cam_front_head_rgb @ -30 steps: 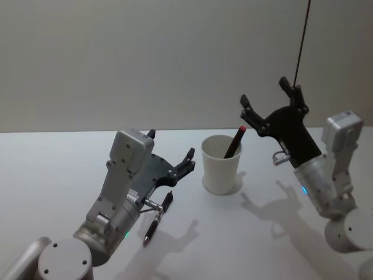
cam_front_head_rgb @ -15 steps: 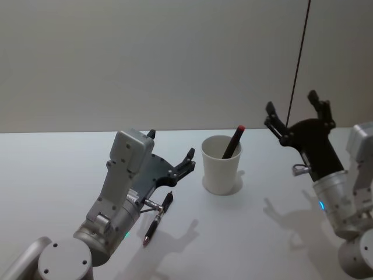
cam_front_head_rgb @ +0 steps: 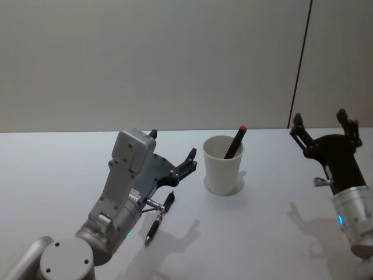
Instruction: Place the pen into the pen holder.
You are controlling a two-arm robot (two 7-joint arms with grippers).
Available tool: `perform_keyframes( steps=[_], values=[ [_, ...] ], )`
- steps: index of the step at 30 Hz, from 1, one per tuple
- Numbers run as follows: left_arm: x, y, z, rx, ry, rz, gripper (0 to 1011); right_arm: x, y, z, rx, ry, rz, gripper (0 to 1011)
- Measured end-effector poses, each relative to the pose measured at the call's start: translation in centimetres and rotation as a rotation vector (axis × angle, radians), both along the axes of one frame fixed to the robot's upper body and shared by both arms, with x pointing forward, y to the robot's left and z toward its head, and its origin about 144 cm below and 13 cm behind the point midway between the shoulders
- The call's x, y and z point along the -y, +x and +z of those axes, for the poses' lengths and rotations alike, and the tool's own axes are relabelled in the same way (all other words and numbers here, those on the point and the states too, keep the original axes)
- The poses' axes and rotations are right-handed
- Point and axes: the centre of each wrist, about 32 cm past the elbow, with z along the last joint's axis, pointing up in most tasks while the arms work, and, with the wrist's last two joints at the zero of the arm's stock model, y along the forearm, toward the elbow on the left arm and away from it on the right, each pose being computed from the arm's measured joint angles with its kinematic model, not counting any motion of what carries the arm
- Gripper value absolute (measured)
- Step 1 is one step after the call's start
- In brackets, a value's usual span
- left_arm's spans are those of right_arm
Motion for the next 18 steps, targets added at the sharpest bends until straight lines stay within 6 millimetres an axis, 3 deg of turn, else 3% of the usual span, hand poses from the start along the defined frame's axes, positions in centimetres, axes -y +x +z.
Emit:
perform_keyframes(
  steps=[18],
  values=[
    [0.0, 0.0, 0.0, 0.000, 0.000, 0.000, 1000, 0.3, -1.7, -0.3, -0.099, 0.039, -0.061, 1001]
  ],
)
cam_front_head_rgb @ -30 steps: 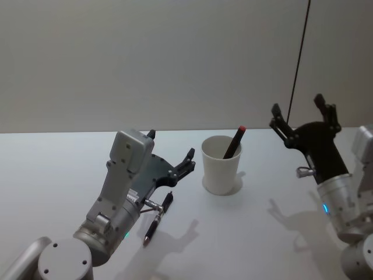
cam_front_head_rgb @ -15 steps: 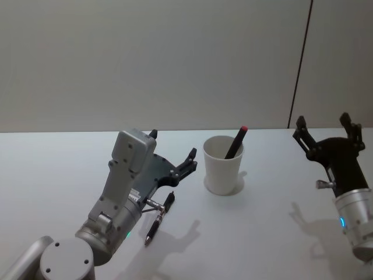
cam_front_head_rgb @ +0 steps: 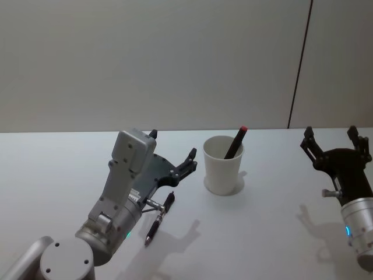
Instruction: Place the pen into the pen holder.
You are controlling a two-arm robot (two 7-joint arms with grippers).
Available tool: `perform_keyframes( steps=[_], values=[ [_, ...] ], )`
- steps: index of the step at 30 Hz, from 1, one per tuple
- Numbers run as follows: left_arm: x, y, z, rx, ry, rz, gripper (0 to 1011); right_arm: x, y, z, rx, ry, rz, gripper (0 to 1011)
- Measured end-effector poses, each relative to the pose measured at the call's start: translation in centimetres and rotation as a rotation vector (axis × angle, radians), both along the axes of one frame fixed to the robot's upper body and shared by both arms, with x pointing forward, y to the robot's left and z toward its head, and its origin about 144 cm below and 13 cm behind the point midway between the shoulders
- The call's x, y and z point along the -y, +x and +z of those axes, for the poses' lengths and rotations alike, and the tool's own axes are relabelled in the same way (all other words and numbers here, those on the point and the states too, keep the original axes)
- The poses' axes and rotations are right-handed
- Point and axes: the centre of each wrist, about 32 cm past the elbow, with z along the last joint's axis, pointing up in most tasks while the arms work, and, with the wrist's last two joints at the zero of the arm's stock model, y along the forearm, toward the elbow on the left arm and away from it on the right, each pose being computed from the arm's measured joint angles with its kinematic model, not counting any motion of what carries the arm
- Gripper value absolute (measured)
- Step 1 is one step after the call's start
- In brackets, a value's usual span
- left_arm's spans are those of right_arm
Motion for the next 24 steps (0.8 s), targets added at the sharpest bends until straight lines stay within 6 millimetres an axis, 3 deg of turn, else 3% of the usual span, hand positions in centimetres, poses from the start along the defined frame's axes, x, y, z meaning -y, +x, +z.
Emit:
perform_keyframes(
  steps=[24],
  values=[
    [0.00, 0.00, 0.00, 0.000, 0.000, 0.000, 1000, 0.05, -0.54, 0.04, -0.033, -0.004, -0.019, 1001]
  ],
)
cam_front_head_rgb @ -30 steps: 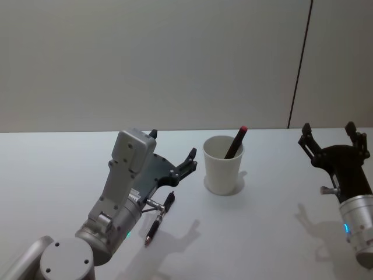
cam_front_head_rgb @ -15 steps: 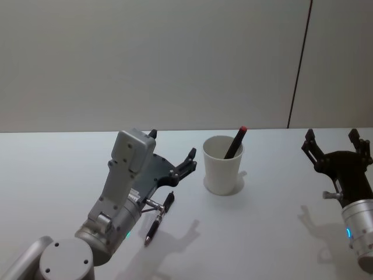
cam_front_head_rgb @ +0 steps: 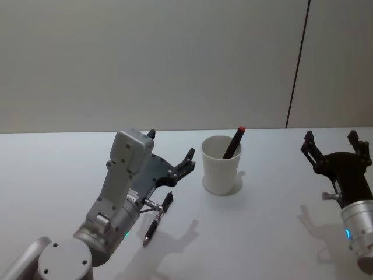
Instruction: Place the pen into the pen holder.
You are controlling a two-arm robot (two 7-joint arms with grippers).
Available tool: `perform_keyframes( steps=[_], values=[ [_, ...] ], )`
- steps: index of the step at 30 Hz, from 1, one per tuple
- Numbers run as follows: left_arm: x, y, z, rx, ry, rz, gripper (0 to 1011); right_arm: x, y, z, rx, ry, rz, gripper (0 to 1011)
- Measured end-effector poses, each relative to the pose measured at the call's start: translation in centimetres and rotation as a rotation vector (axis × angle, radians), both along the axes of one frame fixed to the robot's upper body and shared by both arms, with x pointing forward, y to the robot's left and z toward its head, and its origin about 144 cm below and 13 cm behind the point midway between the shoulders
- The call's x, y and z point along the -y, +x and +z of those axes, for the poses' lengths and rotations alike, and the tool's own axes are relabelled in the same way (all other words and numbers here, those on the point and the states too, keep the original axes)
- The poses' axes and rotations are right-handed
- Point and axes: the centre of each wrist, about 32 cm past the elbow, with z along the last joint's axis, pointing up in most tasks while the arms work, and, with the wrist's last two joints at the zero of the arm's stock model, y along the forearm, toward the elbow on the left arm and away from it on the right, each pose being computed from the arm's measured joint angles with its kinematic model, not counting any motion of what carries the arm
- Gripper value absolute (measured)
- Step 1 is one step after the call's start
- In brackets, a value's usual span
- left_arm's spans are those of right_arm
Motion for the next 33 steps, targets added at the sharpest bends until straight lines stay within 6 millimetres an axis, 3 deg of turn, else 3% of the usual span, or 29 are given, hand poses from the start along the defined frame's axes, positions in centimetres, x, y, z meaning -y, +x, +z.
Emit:
perform_keyframes(
  steps=[33],
  values=[
    [-1.1, 1.2, 0.8, -0.067, 0.030, -0.002, 1000, 0.0, -0.1, 0.0, -0.005, -0.001, -0.003, 1001]
  ],
)
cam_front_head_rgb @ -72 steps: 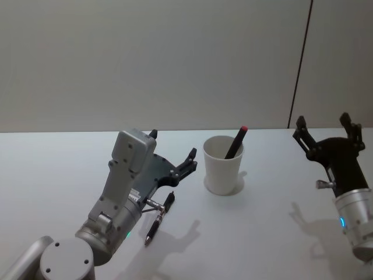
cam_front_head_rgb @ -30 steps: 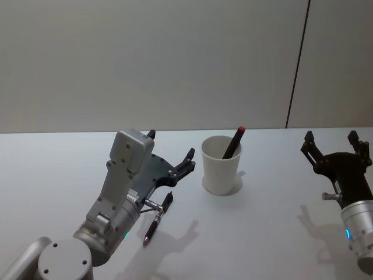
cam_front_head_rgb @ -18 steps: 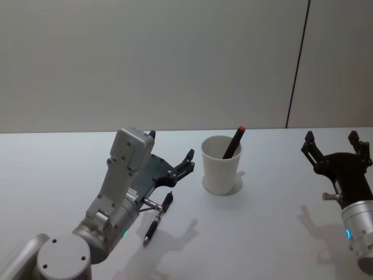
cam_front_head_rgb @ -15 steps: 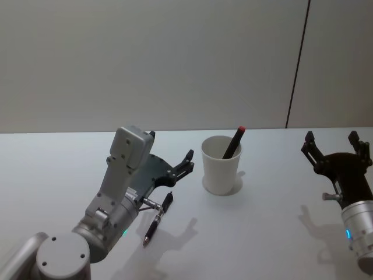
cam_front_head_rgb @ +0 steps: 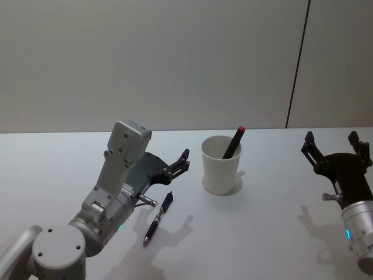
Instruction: Place the pen into the pen holder.
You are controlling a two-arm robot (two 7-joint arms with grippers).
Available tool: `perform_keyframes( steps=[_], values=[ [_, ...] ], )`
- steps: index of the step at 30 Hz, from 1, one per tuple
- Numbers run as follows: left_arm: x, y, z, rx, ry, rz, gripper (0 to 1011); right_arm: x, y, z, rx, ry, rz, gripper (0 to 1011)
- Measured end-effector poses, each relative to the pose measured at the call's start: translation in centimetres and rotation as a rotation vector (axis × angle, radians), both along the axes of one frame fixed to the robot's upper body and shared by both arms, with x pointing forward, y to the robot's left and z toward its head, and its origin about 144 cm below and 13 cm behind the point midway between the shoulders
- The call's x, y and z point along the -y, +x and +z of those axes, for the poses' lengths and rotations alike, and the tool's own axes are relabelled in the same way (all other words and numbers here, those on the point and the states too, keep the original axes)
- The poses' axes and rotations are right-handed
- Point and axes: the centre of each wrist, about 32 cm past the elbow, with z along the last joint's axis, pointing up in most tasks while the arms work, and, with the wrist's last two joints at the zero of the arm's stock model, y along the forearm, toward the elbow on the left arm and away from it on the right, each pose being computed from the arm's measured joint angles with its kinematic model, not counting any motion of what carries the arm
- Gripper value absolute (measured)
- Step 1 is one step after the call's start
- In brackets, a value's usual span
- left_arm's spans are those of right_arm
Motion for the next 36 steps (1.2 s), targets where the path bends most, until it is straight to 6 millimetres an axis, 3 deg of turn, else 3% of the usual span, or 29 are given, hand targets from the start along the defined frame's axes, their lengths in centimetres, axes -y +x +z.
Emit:
perform_keyframes(
  steps=[36],
  values=[
    [-1.4, 1.3, 0.0, -0.282, -0.116, 0.010, 1000, 0.0, 0.0, 0.0, 0.000, 0.000, 0.000, 1001]
  ],
)
